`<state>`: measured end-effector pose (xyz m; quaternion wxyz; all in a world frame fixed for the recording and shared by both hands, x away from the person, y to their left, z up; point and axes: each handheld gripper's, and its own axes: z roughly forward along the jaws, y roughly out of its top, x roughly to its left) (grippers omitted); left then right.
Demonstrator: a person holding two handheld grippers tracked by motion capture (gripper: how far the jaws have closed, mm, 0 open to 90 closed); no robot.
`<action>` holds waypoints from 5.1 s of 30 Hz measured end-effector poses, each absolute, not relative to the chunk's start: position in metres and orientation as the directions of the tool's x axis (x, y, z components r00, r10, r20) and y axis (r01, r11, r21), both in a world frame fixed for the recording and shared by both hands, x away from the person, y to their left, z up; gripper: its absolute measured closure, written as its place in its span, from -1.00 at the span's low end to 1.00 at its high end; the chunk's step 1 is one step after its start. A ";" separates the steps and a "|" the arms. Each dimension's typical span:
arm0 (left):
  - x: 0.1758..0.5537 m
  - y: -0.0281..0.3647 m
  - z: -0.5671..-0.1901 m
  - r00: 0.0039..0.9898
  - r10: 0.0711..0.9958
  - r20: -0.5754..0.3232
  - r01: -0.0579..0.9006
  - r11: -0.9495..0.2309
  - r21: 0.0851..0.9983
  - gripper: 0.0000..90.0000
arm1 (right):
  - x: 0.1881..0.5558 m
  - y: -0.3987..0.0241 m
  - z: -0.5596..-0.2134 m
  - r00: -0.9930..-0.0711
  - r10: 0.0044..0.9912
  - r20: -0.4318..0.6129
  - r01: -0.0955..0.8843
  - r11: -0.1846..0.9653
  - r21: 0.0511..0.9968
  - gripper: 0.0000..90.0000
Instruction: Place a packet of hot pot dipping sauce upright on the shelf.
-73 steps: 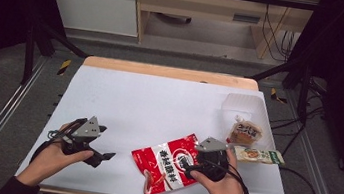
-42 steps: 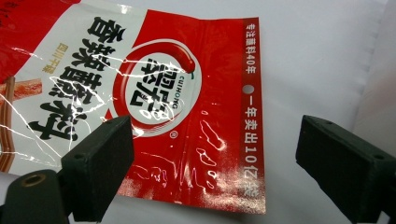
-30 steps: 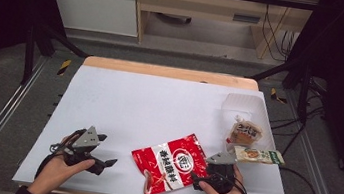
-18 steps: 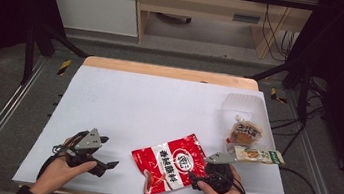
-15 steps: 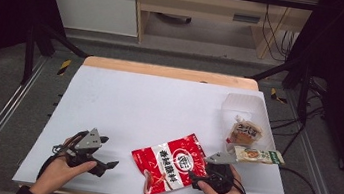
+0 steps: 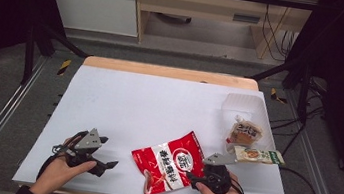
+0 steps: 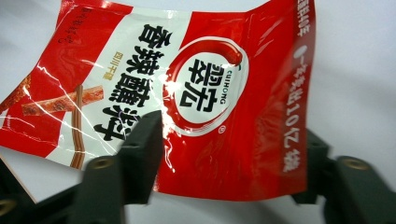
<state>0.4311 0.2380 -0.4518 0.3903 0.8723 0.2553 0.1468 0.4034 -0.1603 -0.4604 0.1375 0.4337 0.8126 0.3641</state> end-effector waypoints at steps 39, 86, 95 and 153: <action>0.451 0.242 -0.400 0.837 0.536 0.105 0.286 -0.594 0.752 -0.76 | 0.468 -0.069 -0.359 -0.784 0.531 -0.320 0.208 0.711 0.672 1.00; 0.492 0.213 -0.350 0.881 0.471 0.058 0.244 -0.555 0.795 0.63 | 0.456 -0.048 -0.324 -0.812 0.458 -0.361 0.084 0.704 0.705 1.00; 0.486 0.211 -0.333 0.885 0.458 0.084 0.207 -0.549 0.810 0.99 | 0.458 -0.056 -0.316 -0.824 0.470 -0.317 0.105 0.676 0.729 1.00; 0.474 0.212 -0.297 0.902 0.389 0.191 0.111 -0.633 0.766 1.00 | 0.483 -0.030 -0.288 -0.899 0.302 -0.319 0.098 0.845 0.525 0.43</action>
